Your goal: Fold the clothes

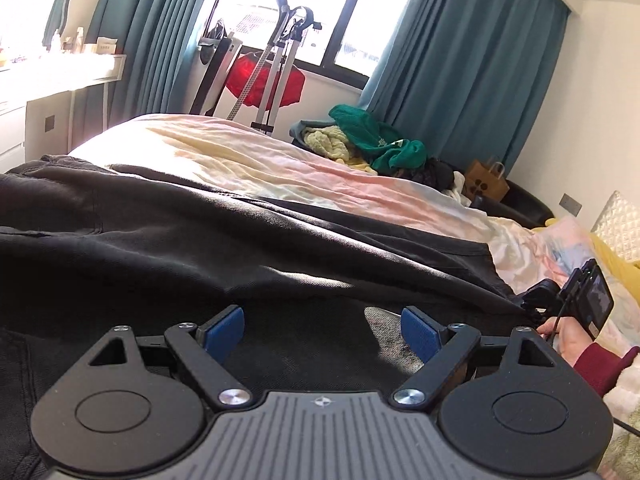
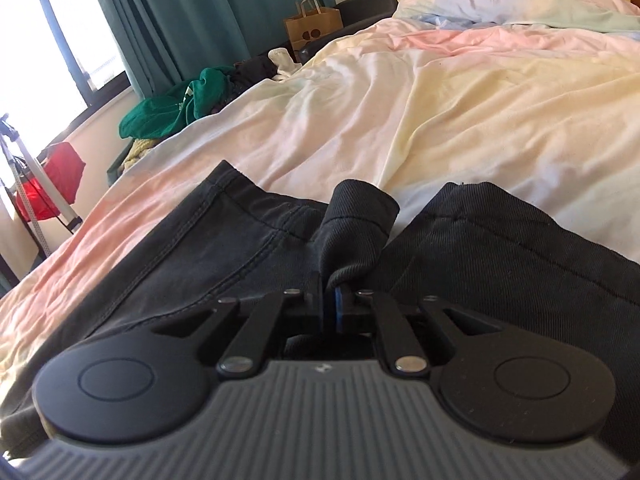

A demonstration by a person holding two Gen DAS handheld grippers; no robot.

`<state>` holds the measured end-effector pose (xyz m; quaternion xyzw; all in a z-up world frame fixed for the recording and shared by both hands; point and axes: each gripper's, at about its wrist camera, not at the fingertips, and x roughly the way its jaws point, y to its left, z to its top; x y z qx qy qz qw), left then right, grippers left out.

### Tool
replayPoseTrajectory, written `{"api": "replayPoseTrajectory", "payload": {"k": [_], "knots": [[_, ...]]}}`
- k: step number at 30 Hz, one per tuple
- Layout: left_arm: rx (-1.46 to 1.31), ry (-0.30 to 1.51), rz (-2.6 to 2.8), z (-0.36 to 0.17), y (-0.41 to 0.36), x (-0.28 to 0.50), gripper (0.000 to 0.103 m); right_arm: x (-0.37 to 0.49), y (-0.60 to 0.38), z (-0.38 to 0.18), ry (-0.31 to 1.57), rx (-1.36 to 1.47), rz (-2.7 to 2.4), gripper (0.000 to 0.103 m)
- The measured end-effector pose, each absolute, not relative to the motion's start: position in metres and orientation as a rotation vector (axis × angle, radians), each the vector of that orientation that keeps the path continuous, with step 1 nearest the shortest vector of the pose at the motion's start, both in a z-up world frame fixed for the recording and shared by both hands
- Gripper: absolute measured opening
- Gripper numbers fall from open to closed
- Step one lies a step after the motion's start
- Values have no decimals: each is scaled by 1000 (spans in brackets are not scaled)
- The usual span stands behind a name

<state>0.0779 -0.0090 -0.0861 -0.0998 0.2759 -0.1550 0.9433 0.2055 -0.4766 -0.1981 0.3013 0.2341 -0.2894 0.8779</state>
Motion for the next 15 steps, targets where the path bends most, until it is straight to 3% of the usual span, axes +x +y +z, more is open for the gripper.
{"api": "replayPoseTrajectory", "payload": {"k": [6,14,15], "knots": [[-27,499,-228,-79,-11,86,88,166,-465,-174,494,716,-536,24],[-57,496,-196,-61,18,74,88,95,-411,-123,516,680,-369,26],[-38,493,-190,-57,21,70,88,87,-403,-118,519,652,-356,31]]}}
